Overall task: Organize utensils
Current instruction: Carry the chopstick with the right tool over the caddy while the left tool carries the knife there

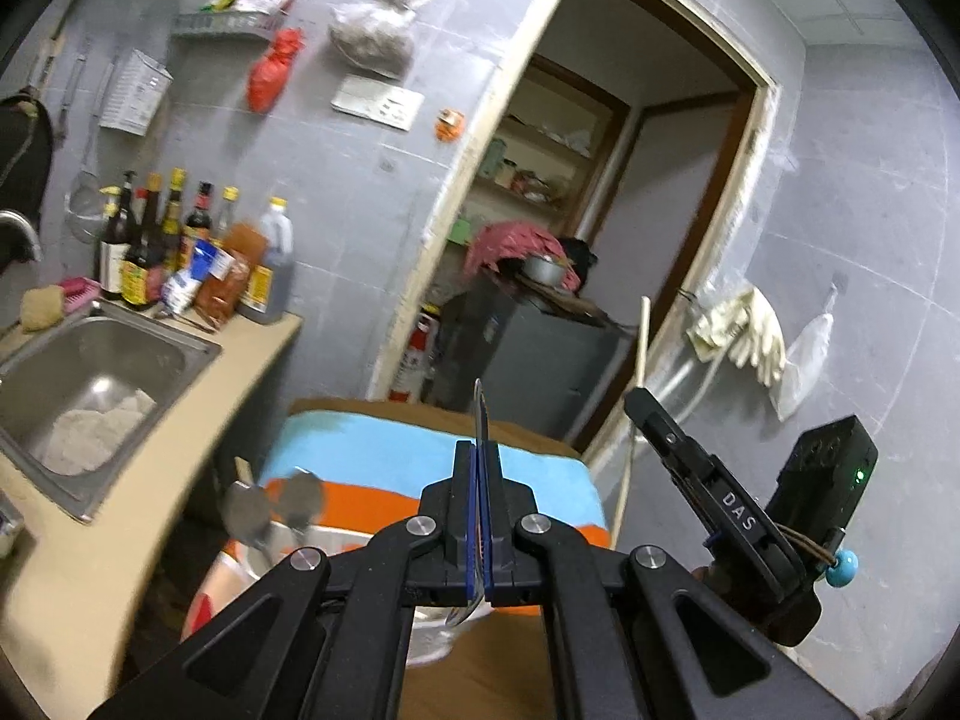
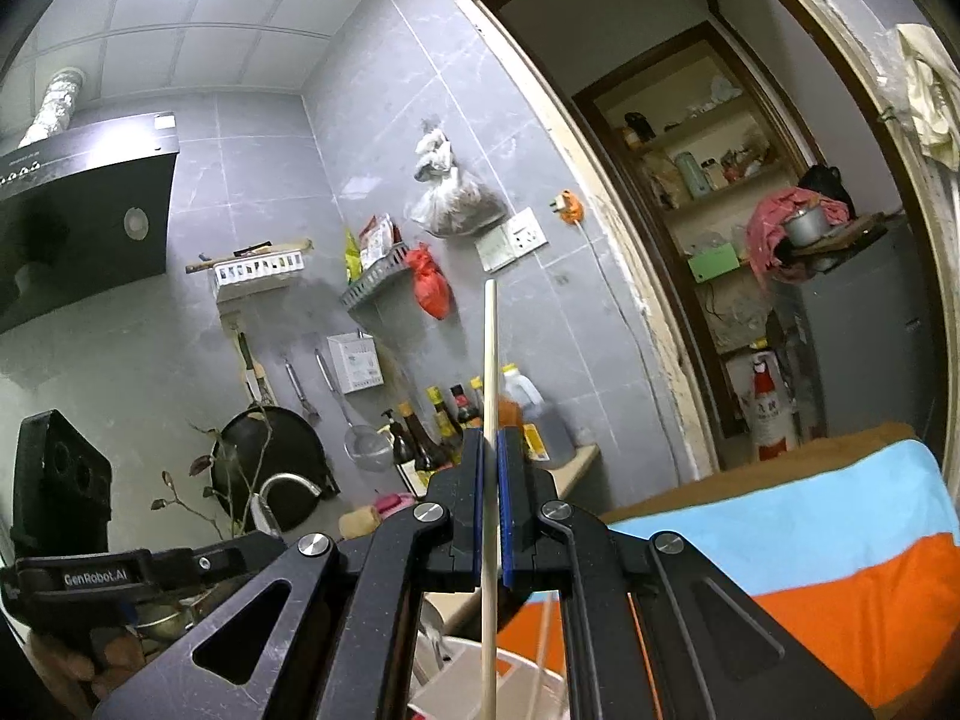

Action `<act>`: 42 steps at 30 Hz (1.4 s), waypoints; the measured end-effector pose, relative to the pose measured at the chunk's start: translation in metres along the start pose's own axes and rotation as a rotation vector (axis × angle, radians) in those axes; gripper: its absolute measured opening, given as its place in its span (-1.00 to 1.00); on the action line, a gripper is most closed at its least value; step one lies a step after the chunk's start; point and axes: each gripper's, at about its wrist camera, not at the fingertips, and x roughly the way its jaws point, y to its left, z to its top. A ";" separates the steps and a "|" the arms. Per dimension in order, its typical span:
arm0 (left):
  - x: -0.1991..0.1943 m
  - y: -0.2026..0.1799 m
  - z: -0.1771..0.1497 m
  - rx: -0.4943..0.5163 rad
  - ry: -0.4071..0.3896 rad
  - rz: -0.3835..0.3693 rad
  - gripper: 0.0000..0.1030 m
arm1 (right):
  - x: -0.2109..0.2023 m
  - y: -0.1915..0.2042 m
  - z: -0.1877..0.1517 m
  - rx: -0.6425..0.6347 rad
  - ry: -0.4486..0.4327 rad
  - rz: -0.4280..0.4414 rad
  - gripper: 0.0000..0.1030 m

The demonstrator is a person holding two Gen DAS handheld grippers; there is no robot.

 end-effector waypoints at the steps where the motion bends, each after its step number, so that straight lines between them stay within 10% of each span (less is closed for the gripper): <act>1: -0.002 0.006 0.002 0.000 -0.009 0.014 -0.98 | 0.005 0.002 -0.002 -0.001 -0.003 0.000 -0.91; 16: 0.037 0.081 -0.010 -0.015 0.036 0.101 -0.98 | 0.062 0.011 -0.055 -0.050 0.025 -0.043 -0.91; 42: 0.073 0.082 -0.050 0.008 0.173 0.116 -0.97 | 0.060 -0.005 -0.085 -0.069 0.084 -0.029 -0.91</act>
